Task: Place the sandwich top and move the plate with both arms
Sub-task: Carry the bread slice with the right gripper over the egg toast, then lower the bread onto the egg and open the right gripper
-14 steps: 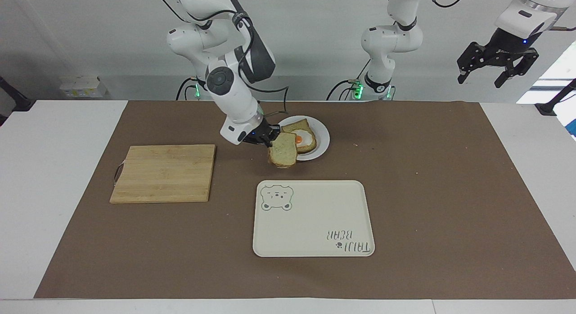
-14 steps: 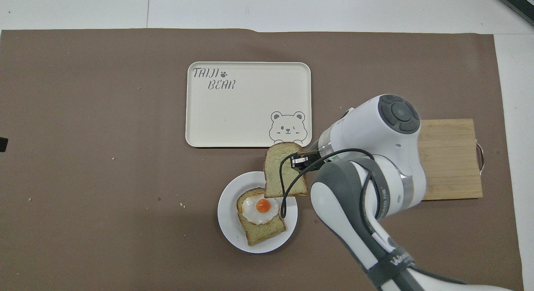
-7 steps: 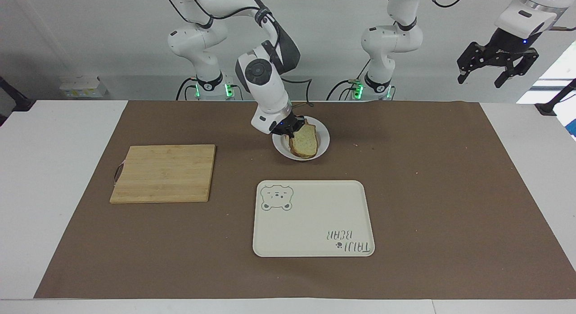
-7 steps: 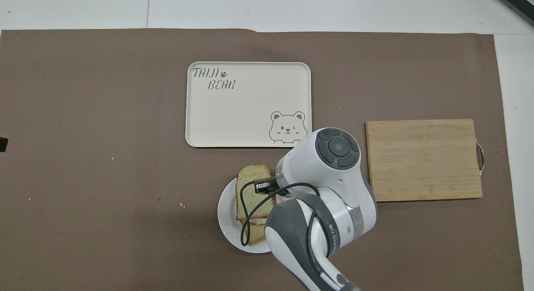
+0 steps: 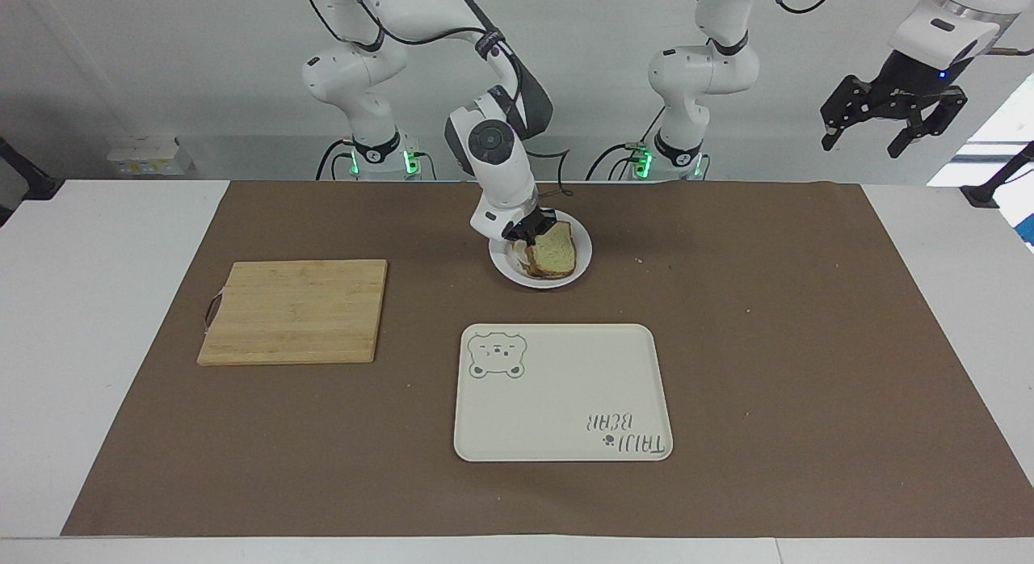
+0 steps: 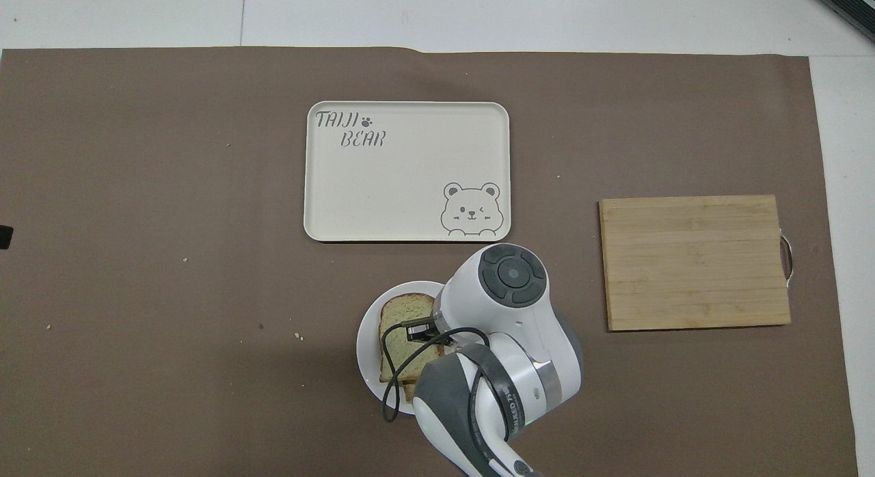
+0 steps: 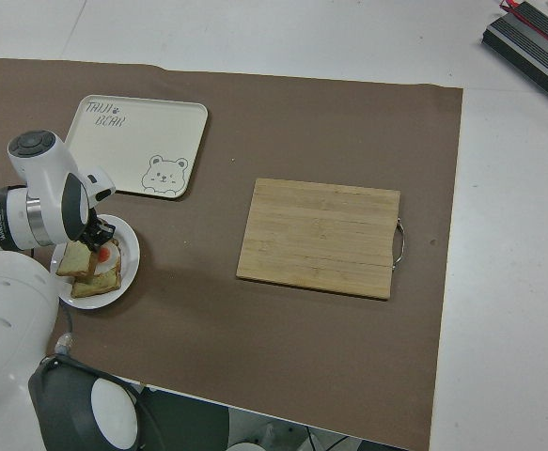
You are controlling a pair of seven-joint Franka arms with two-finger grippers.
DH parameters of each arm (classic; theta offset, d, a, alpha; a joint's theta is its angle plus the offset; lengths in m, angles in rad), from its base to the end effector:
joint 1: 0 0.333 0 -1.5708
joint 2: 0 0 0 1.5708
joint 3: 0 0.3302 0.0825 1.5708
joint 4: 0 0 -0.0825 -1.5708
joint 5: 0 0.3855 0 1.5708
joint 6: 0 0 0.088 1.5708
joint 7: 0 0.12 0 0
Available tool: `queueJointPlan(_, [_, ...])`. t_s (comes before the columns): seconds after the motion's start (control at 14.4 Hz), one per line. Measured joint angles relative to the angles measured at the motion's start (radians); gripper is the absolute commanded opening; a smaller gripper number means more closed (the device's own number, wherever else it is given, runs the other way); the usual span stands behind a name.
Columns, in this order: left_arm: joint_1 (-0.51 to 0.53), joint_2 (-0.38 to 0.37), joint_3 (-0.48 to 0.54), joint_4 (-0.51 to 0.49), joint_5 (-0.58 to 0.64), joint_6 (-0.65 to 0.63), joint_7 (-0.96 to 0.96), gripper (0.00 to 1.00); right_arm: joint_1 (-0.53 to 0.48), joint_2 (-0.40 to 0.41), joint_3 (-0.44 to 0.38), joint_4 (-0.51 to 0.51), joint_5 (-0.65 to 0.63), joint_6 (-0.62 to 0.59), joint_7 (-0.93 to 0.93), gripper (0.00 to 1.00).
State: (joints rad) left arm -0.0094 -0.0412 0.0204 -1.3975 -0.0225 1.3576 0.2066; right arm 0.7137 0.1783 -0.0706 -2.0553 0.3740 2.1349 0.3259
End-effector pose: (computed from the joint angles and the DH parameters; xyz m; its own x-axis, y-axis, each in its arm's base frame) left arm 0.5161 0.0029 0.7091 0.9800 -0.1990 0.0060 -0.1991 -0.9797 0.0221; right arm 0.4457 0.3598 0.3460 0.9708 0.1217 -0.2067 0.0746 -0.9722 -0.2219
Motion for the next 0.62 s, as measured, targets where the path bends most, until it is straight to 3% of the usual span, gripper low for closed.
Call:
queueJointPlan(0.35, [0.000, 0.000, -0.001, 0.000, 0.000, 0.000, 0.000, 1.00, -0.025, 0.000, -0.006, -0.011, 0.000, 0.001, -0.007, 0.00])
queueJointPlan(0.42, [0.000, 0.000, -0.002, 0.000, 0.000, 0.000, 0.000, 1.00, -0.027, 0.000, -0.007, -0.012, 0.000, 0.001, -0.007, 0.08])
queueJointPlan(0.48, [0.000, 0.000, -0.003, 0.000, 0.000, 0.000, 0.000, 1.00, -0.027, 0.000, -0.006, -0.012, 0.000, 0.001, -0.007, 0.68])
queueJointPlan(0.55, [0.000, 0.000, -0.003, 0.000, 0.000, 0.000, 0.000, 1.00, -0.028, 0.000, -0.007, -0.012, 0.000, 0.001, -0.007, 1.00])
queueJointPlan(0.62, [0.000, 0.000, -0.002, 0.000, 0.000, 0.000, 0.000, 1.00, -0.032, 0.000, -0.007, -0.012, 0.000, 0.001, -0.007, 1.00])
